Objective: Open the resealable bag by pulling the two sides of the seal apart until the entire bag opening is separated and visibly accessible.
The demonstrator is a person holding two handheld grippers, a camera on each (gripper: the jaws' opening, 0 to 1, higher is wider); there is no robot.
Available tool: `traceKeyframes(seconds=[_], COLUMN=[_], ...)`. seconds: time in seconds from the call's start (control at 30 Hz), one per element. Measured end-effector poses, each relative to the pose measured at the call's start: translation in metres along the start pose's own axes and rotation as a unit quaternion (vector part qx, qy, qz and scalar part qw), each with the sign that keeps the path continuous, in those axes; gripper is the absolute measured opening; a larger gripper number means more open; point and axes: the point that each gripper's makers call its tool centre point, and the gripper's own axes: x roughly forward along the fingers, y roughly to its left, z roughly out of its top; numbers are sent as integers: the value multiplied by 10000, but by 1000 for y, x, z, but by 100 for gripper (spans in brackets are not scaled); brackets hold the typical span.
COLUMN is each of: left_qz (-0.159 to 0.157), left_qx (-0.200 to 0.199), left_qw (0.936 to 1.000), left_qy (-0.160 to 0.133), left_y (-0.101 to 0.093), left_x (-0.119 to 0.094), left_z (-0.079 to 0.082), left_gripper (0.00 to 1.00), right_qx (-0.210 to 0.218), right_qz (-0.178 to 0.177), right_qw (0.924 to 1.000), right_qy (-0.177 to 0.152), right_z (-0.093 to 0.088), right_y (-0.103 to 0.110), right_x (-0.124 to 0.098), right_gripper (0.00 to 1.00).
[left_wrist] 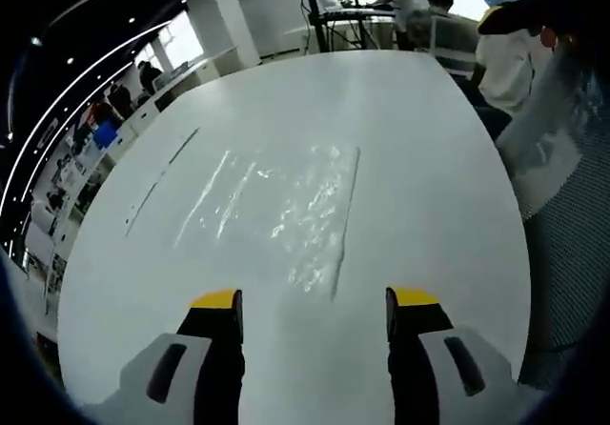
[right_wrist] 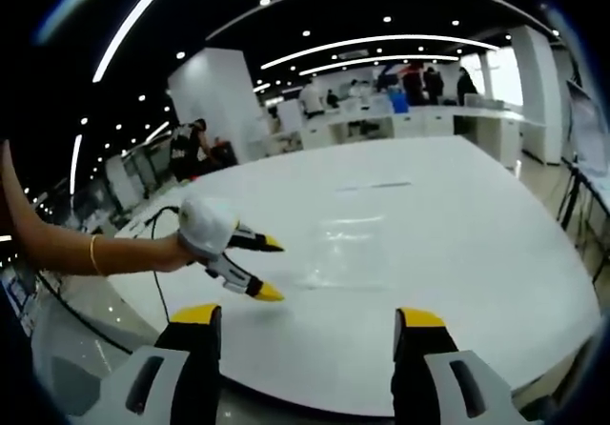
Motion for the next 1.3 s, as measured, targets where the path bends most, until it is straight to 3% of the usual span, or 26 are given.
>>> traceKeyframes(seconds=[0.17, 0.53, 0.63, 0.77, 1.03, 1.17, 1.3], left_qz=[56, -87, -110, -261, -304, -397, -390], left_qx=[117, 427, 487, 174, 202, 253, 281], left_qw=[9999, 9990, 9988, 9995, 9993, 9989, 9988], left_qy=[-49, 104, 18, -51, 26, -26, 3], left_y=[5, 2, 4, 5, 5, 1, 3], left_x=[4, 17, 18, 21, 22, 22, 22], left_z=[4, 4, 8, 8, 0, 0, -3], left_gripper=[46, 45, 41, 37, 30, 21, 20], right_qx=[-7, 3, 13, 23, 37, 35, 32], right_qz=[5, 36, 48, 41, 35, 45, 49], right_qw=[10000, 10000, 10000, 10000, 10000, 10000, 10000], right_qy=[-29, -20, -16, -11, 4, 21, -28], right_z=[1, 1, 1, 1, 0, -1, 1], right_y=[0, 1, 1, 1, 0, 1, 1], right_x=[0, 0, 0, 0, 0, 0, 0], right_gripper=[71, 69, 69, 68, 67, 66, 64])
